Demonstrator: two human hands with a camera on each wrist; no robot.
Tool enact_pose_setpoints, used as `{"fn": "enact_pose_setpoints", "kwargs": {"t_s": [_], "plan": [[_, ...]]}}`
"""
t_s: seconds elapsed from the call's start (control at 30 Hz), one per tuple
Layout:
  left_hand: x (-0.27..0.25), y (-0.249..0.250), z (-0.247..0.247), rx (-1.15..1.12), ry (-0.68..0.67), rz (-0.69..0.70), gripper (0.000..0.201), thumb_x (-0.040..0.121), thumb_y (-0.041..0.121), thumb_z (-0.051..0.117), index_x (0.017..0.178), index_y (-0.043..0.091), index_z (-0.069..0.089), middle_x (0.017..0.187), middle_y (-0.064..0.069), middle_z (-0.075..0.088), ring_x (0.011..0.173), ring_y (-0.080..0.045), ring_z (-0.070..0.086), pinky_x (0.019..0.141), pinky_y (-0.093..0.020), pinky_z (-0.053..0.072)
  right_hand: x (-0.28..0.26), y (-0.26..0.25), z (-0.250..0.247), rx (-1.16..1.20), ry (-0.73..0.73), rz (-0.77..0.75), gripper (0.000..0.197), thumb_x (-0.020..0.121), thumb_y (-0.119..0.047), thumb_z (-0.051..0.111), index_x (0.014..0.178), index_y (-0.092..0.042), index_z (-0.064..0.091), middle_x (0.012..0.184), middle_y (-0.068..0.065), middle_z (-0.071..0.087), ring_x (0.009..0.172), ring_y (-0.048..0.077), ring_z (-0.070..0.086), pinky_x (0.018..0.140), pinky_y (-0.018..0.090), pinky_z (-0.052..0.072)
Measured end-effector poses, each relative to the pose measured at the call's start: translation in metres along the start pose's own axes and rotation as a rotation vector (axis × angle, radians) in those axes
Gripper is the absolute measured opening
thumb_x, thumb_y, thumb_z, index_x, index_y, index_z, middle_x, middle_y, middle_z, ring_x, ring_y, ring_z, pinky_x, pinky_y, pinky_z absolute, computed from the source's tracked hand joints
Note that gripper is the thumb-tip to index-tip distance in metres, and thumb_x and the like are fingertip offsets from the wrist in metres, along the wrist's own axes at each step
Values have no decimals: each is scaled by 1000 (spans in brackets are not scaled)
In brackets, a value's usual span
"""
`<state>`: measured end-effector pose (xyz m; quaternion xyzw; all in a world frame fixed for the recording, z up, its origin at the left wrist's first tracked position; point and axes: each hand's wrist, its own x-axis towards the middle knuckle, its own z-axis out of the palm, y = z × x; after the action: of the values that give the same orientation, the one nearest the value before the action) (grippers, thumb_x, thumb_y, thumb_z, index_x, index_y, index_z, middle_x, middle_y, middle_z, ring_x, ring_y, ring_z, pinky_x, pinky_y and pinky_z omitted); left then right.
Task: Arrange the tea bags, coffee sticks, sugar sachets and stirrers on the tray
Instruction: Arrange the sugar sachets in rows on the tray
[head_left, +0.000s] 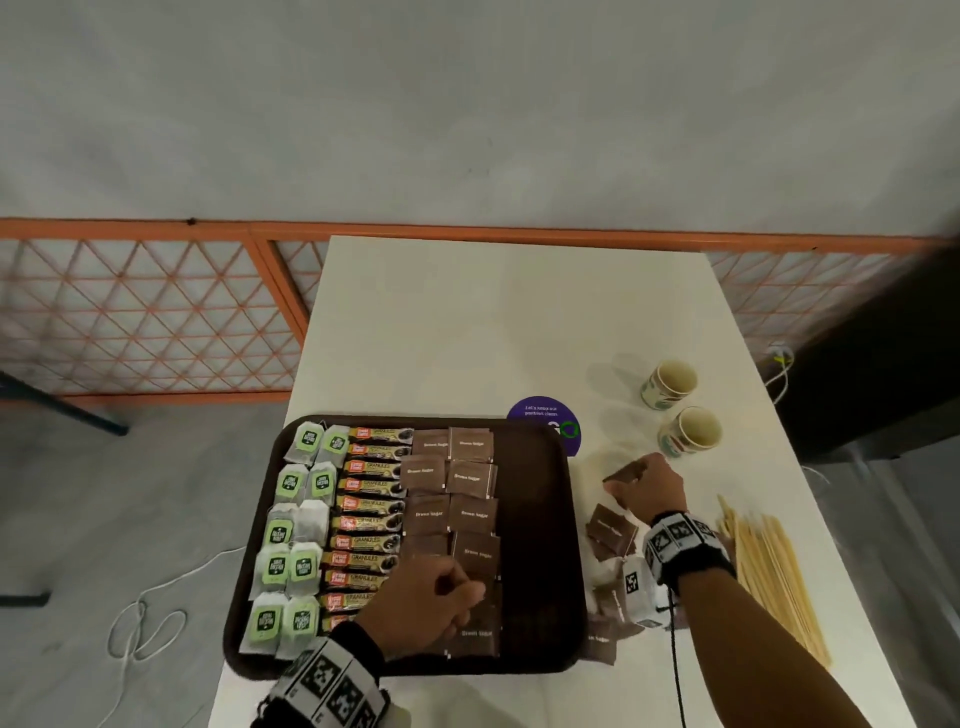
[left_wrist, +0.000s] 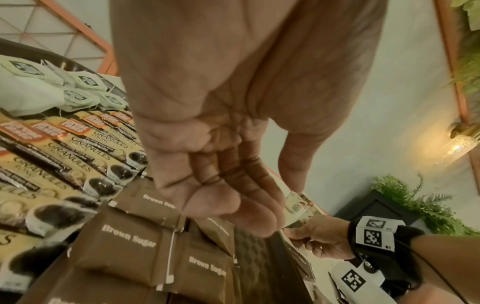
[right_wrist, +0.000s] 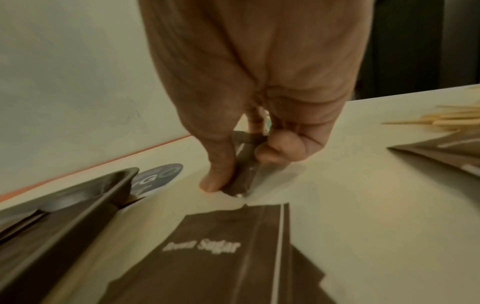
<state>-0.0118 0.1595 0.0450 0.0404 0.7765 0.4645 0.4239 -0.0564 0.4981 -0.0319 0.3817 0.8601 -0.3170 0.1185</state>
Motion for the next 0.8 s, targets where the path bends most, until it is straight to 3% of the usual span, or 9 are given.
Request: {"fn": "enact_pose_setpoints", "kwargs": {"t_s": [0.1,0.17,0.23,0.27,0.33,0.4,0.5,0.6,0.8], "plan": [[-1,-1,9,-28,-18,-18,19,95,27,61,85,11,62,68,1,69,55,-7,59,57,-21,50,-3,2,-4,-29,-32,-51,12,81,-22,74,83,-11,71,89,9,73,94,31,66,79,31,48],[0,0,11,-48,-8,-19,20,95,29,61,87,11,63,71,0,70,57,-8,61,59,-25,50,-12,-2,-9,-95,31,-134,16,88,-23,63,86,-8,70,95,14,72,95,35,63,82,37,50],[3,2,11,-86,58,3,20,94,31,61,93,11,64,80,-2,72,62,-9,65,63,-24,52,-41,-18,-14,-100,45,-246,17,93,-20,57,84,-9,67,87,12,68,89,33,64,75,35,49],[5,2,11,-130,105,13,20,93,33,63,98,14,65,85,-1,73,66,-9,68,64,-22,53,-62,-29,-14,-40,-25,-299,17,95,-17,57,82,-9,64,79,9,66,80,28,66,68,32,50],[8,2,8,-278,185,7,24,88,36,68,106,19,65,94,1,75,81,-12,73,70,-23,57,-112,-56,-9,196,-340,-334,12,95,-11,59,89,-8,68,70,5,68,59,14,67,52,25,52],[9,0,3,-418,234,0,23,87,30,72,104,15,69,93,-4,77,85,-19,74,74,-30,60,-145,-77,8,298,-565,-350,8,93,-13,64,97,-9,71,72,6,72,56,12,67,50,19,50],[7,-12,-16,-483,336,-28,12,89,15,69,91,3,73,79,-12,75,67,-19,70,61,-25,56,-154,-94,47,331,-538,-273,15,88,-13,72,92,1,71,62,6,64,41,6,55,41,16,41],[4,-33,-42,-591,450,-110,11,91,9,65,88,0,70,79,-16,74,64,-20,69,58,-27,54,-142,-104,87,375,-483,-124,15,88,-11,71,87,5,70,64,10,61,41,6,52,41,16,40],[-9,-57,-75,-442,477,-133,16,93,16,63,85,2,67,74,-12,74,62,-20,66,57,-31,48,-131,-123,124,347,-451,-16,14,85,-17,73,74,-8,70,66,7,68,45,9,56,43,19,43]]}}
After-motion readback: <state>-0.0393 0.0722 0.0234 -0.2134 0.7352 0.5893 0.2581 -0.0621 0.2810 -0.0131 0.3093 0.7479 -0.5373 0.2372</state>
